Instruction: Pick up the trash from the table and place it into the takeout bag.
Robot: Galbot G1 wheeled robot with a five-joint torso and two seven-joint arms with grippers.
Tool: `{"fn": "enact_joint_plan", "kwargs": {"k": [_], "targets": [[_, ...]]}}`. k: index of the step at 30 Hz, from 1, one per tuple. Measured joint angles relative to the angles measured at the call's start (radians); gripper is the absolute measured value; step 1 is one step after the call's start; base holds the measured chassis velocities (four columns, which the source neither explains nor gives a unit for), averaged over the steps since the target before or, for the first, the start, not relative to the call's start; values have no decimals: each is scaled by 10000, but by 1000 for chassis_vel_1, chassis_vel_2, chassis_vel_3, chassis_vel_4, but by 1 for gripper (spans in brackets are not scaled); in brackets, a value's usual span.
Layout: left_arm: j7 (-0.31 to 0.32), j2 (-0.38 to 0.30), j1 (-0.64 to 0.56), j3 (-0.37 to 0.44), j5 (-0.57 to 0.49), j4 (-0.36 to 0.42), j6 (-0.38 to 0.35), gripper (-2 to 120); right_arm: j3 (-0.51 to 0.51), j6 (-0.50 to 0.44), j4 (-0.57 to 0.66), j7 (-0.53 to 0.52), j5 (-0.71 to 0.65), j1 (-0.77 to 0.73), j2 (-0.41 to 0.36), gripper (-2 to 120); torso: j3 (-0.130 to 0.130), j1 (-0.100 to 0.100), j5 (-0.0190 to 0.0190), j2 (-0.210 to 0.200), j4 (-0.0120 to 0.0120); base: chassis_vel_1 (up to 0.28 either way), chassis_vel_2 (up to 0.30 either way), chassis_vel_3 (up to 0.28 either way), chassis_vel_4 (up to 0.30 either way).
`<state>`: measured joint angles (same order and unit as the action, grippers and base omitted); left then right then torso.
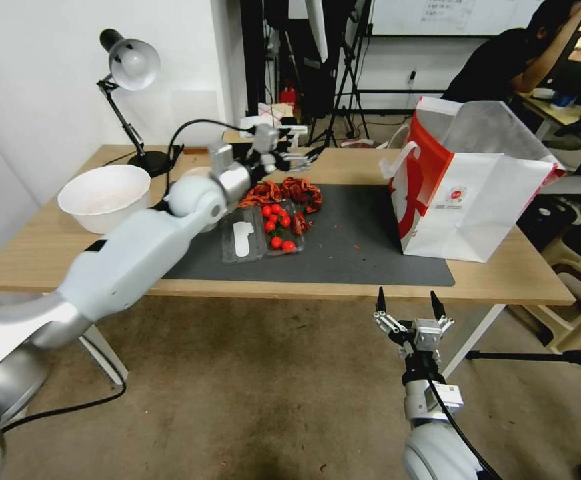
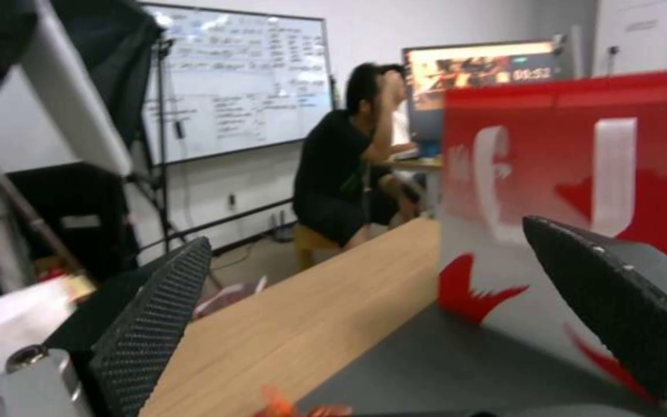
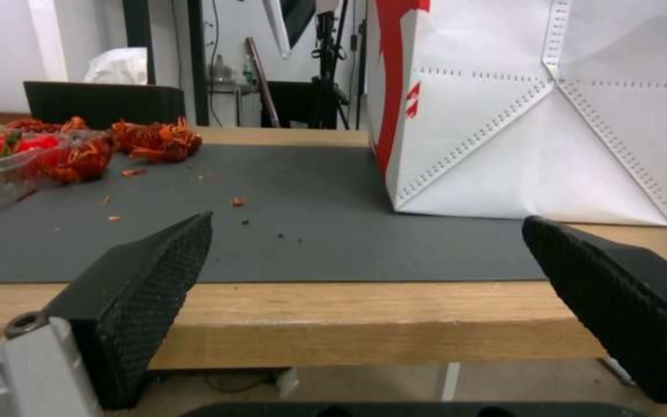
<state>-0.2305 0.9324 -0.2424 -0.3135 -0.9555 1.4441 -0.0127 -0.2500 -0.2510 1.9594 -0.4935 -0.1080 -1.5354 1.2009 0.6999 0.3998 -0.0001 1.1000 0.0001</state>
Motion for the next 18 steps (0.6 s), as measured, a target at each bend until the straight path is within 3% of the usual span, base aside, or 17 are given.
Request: {"fn": "enact_joint_plan", "kwargs": {"k": [7, 18], "targets": [[649, -836, -1631, 1333, 299, 943, -136, 100, 23, 0, -44, 0, 1, 13, -17, 100, 0, 0, -2, 0, 0, 0, 0, 0, 0], [1806, -1545, -3876, 2889, 1009, 2468, -605, 100, 76, -9, -55, 0, 12, -40, 20, 100, 0, 0, 0, 0, -1, 0, 0, 0, 0]]}}
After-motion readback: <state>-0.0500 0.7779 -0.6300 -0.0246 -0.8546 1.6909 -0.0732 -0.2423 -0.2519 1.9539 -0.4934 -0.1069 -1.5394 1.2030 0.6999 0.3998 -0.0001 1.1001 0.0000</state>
